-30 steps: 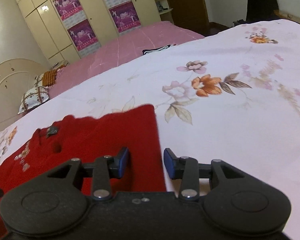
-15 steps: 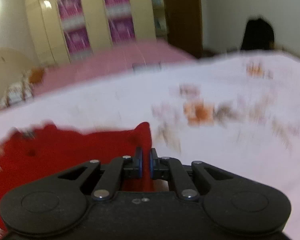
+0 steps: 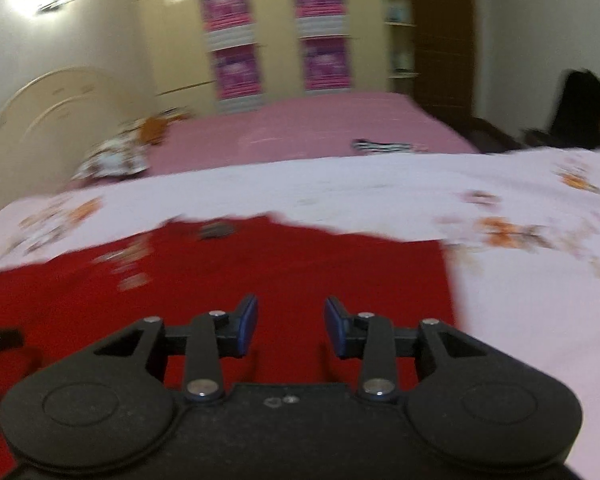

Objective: Fold small clothes

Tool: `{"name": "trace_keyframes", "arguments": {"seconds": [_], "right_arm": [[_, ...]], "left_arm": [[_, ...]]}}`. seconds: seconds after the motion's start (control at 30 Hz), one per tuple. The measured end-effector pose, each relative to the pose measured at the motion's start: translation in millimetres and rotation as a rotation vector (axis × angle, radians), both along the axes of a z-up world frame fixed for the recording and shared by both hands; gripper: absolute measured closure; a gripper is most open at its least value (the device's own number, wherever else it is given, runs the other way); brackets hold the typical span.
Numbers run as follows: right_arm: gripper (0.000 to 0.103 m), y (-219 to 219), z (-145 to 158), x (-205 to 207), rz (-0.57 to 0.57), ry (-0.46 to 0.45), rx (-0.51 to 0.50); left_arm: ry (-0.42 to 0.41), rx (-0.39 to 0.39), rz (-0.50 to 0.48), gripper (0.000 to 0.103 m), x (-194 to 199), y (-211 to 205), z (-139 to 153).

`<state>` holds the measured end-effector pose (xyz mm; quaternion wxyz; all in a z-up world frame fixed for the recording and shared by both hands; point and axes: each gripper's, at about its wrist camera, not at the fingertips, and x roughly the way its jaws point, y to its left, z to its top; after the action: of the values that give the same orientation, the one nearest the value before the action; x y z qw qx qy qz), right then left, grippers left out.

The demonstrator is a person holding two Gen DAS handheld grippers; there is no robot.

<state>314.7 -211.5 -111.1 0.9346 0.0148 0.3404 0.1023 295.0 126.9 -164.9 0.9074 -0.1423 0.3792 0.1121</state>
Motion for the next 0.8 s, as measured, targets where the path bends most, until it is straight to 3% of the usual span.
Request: {"name": "trace_keyframes", "arguments": {"seconds": [0.17, 0.33, 0.4, 0.5, 0.67, 0.8], "right_arm": [[0.066, 68, -1, -13, 0.139, 0.026, 0.015], [0.066, 118, -2, -17, 0.205, 0.038, 0.032], [0.066, 135, -3, -18, 0.222, 0.045, 0.033], [0.066, 151, -7, -19, 0.235, 0.052, 0.029], [0.066, 167, -13, -15, 0.235, 0.063, 0.020], [0.066, 176, -16, -10, 0.230, 0.063, 0.009]], "left_arm": [[-0.010, -0.077, 0.153, 0.000, -36, 69, -2], [-0.038, -0.169, 0.347, 0.000, -72, 146, -15], [-0.061, -0.218, 0.418, 0.013, -81, 176, -21], [-0.101, -0.336, 0.504, 0.021, -87, 215, -36], [-0.183, -0.407, 0.557, 0.023, -71, 252, -52], [-0.235, -0.405, 0.580, 0.023, -52, 272, -57]]}}
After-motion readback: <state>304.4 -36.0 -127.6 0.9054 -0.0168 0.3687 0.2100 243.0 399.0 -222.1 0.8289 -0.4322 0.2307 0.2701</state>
